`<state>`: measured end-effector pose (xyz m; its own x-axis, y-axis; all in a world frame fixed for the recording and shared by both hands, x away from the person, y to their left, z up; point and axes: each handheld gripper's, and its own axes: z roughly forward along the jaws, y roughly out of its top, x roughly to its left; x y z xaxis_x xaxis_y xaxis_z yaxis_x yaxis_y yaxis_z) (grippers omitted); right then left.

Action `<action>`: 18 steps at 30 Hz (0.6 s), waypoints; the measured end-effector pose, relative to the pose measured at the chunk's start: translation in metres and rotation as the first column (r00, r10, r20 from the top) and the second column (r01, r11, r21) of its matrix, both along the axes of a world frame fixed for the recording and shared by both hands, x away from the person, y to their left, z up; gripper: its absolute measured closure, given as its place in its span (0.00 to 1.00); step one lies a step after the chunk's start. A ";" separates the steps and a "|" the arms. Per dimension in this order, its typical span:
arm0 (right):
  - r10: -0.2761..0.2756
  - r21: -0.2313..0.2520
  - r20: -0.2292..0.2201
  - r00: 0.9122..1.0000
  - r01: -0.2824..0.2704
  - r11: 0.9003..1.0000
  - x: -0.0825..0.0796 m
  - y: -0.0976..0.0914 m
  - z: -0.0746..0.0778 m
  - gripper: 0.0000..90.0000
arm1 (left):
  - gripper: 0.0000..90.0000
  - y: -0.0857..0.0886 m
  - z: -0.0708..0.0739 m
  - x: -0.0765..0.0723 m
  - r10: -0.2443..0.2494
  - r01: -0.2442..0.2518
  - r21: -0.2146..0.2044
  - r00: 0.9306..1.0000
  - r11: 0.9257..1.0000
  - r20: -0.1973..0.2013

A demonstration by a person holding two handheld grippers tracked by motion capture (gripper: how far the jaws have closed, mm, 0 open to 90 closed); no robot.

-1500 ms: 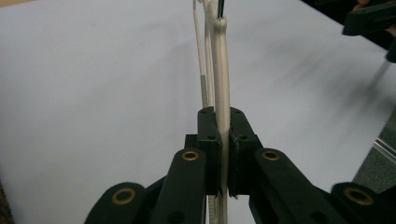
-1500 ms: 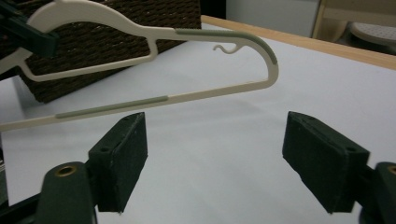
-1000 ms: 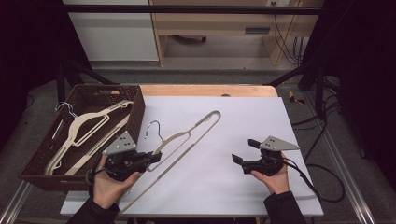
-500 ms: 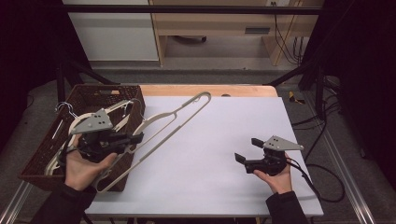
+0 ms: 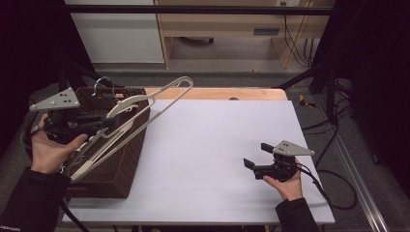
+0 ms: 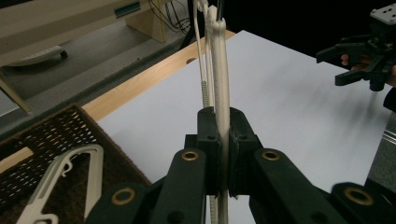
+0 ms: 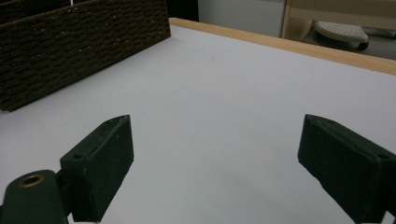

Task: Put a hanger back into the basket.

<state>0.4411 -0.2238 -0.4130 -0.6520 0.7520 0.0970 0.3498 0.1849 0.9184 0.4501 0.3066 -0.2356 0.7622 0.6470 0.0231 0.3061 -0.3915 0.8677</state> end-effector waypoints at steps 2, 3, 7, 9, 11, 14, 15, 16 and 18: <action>0.006 -0.002 -0.001 1.000 -0.006 1.000 0.000 0.000 0.000 0.12 | 0.95 0.009 -0.001 0.005 0.007 -0.007 -0.004 1.000 1.000 -0.001; 0.006 -0.003 0.000 1.000 -0.006 1.000 0.000 0.000 -0.001 0.12 | 0.95 0.014 -0.002 0.007 0.011 -0.011 -0.007 1.000 1.000 -0.001; 0.002 -0.002 -0.004 1.000 -0.002 1.000 0.001 0.001 -0.001 0.12 | 0.95 0.032 -0.007 0.015 0.026 -0.026 -0.014 1.000 1.000 0.001; 0.000 -0.001 -0.004 1.000 0.000 1.000 0.001 0.001 -0.001 0.12 | 0.95 0.041 -0.010 0.019 0.039 -0.039 -0.020 0.999 0.999 0.001; 0.000 0.000 -0.005 1.000 0.000 1.000 0.001 0.001 -0.001 0.12 | 0.95 0.050 -0.012 0.023 0.052 -0.052 -0.019 0.999 0.998 -0.002; 0.000 -0.002 -0.005 1.000 0.000 1.000 0.001 0.001 -0.002 0.12 | 0.95 0.064 -0.014 0.031 0.074 -0.075 -0.008 0.997 0.997 -0.014; 0.000 -0.002 -0.005 1.000 0.000 1.000 0.001 0.001 -0.002 0.12 | 0.95 0.067 -0.015 0.032 0.081 -0.081 -0.010 0.997 0.997 -0.017; 0.000 -0.003 -0.005 1.000 0.000 1.000 0.001 0.001 -0.002 0.12 | 0.95 0.072 -0.017 0.035 0.090 -0.090 -0.013 0.996 0.996 -0.026; -0.001 -0.003 -0.004 1.000 0.001 1.000 0.001 0.001 -0.002 0.12 | 0.96 0.078 -0.019 0.038 0.101 -0.101 -0.012 0.994 0.995 -0.029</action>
